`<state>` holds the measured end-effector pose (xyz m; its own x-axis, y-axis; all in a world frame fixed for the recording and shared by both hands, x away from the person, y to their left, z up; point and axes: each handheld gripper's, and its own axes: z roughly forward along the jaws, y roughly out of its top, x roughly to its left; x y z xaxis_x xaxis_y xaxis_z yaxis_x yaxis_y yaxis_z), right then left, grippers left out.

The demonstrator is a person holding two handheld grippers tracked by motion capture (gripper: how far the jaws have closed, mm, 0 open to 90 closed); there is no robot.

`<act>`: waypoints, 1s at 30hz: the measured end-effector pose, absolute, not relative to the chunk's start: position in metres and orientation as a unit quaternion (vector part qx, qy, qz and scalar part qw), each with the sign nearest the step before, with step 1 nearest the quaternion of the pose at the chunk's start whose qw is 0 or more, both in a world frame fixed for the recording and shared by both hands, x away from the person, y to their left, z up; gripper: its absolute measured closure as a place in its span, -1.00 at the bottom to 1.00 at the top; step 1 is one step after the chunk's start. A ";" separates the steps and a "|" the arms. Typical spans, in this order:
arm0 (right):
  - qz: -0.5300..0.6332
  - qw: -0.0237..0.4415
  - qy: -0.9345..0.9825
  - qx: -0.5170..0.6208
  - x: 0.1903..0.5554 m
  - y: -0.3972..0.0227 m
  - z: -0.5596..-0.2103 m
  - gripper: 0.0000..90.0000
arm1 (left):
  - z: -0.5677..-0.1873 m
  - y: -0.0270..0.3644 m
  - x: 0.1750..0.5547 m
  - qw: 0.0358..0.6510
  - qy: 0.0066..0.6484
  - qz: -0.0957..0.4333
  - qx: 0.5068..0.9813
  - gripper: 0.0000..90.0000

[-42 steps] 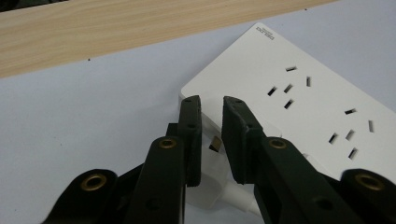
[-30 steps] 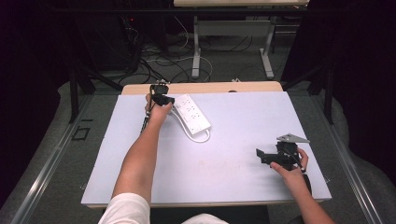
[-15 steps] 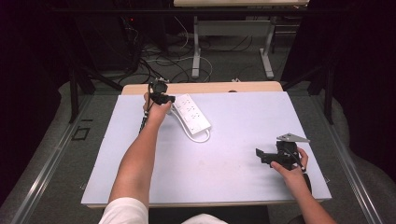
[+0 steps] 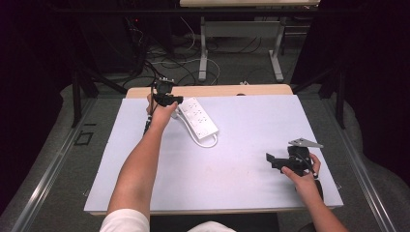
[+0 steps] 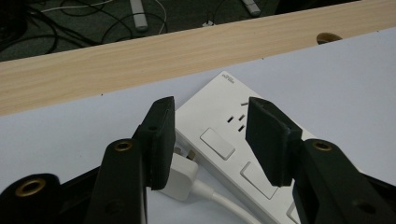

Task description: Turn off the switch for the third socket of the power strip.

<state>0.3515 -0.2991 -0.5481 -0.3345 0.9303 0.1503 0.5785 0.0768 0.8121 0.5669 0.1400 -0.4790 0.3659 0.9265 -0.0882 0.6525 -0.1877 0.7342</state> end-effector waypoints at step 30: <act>0.422 0.205 0.703 0.534 0.352 -0.298 -0.547 -0.94 | -0.457 0.138 0.532 0.367 0.503 0.177 0.763 -0.20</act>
